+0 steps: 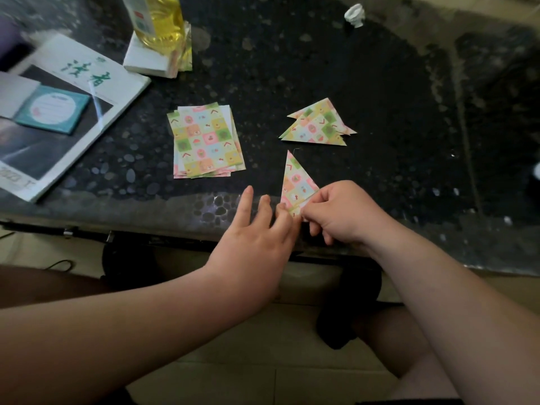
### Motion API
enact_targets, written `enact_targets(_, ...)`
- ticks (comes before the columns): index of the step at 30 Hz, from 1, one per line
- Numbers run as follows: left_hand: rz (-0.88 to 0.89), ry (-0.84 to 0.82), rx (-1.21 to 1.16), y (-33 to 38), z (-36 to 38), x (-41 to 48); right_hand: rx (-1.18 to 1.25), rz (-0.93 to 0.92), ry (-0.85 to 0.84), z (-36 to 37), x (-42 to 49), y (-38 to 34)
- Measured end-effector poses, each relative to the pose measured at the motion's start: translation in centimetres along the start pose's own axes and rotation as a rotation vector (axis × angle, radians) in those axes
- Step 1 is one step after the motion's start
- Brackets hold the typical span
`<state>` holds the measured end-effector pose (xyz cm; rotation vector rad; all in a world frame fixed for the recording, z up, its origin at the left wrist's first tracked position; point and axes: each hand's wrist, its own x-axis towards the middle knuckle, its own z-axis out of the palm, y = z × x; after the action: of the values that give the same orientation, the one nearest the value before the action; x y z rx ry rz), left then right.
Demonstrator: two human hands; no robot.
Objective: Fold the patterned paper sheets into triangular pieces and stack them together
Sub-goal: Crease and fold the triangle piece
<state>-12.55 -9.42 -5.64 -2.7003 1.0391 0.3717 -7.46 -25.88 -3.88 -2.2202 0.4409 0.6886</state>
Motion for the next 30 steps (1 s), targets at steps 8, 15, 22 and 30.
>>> enact_targets(8, -0.044, 0.016, 0.003, 1.0, -0.4, 0.6, -0.001, 0.017, -0.015, -0.5, -0.2, 0.3)
enact_targets(15, -0.019, 0.039, -0.057, 0.2, 0.6, 0.6, -0.099, 0.049, -0.052, -2.4, 0.1, 1.1)
enact_targets(22, 0.010, 0.125, -0.149, -3.1, 2.1, -0.4, -0.135, 0.026, -0.165, -2.2, -0.3, 1.0)
enact_targets(30, 0.003, 0.133, -0.086, -2.4, 1.2, -0.3, -0.107, 0.051, -0.132, -0.6, -0.4, 0.1)
